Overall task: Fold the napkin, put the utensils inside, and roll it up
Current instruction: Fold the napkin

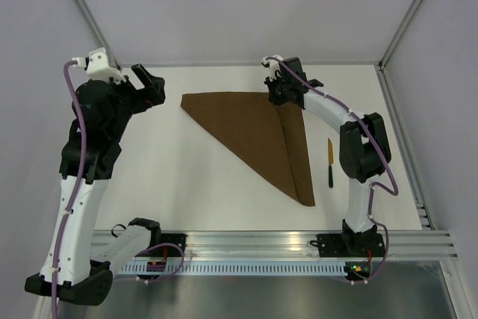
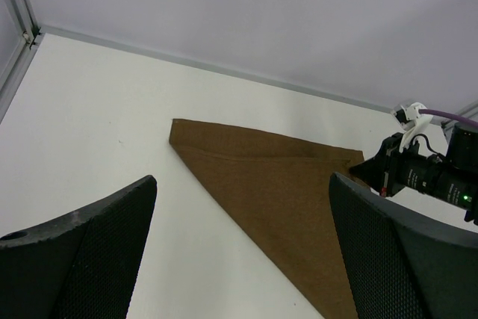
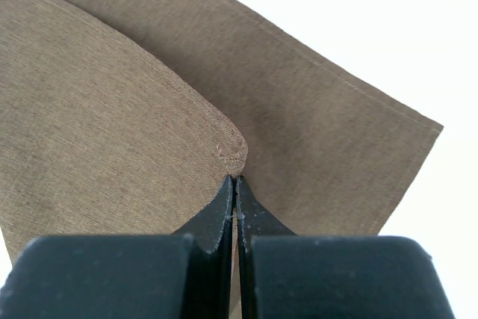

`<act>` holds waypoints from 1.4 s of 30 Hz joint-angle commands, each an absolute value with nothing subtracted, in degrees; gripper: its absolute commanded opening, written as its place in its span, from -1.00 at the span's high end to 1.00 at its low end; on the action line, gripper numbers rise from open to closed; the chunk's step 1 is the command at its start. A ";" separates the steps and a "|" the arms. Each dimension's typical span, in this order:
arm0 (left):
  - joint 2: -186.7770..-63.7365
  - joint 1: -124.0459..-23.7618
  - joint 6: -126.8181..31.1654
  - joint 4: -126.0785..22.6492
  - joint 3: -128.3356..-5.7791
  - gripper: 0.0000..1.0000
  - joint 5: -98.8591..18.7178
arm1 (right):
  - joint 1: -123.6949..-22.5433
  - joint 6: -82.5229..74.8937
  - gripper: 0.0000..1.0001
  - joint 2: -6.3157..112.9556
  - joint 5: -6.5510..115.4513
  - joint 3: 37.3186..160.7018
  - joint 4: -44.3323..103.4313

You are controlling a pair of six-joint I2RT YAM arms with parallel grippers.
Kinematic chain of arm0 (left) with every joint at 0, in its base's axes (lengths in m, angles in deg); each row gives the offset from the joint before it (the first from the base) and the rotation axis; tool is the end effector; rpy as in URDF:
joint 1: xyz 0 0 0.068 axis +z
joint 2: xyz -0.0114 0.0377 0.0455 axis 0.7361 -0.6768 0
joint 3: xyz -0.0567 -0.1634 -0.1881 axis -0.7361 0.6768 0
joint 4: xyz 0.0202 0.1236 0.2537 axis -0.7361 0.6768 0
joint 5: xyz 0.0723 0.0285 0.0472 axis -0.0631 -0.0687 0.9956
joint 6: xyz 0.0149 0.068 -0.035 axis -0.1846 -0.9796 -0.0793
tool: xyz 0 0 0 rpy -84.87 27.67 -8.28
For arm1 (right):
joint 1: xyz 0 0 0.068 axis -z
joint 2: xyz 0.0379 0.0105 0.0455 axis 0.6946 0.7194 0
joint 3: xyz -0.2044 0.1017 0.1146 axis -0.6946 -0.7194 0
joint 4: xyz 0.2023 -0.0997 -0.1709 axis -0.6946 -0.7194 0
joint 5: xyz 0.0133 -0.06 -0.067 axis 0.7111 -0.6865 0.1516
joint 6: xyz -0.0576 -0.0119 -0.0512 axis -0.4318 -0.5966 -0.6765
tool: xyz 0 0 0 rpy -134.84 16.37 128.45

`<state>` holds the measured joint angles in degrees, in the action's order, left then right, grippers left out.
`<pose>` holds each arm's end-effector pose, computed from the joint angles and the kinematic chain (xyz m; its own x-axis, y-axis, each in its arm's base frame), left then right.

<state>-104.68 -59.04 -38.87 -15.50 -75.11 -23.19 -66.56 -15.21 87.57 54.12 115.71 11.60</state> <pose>0.2300 -0.0373 0.4625 -0.1580 -0.3216 -0.9336 -0.0014 0.9456 -0.3255 0.4585 0.1996 0.1935 -0.5730 -0.3240 -0.7528 -0.5161 0.8562 0.0242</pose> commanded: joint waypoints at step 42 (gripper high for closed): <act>-108.12 -58.92 -38.40 -18.67 -75.13 -0.99 -25.31 | -54.45 -11.77 0.99 95.55 54.63 124.80 15.11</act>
<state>-107.96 -59.04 -38.85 -16.60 -75.11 -24.19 -54.93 -12.76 95.02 54.08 122.64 13.06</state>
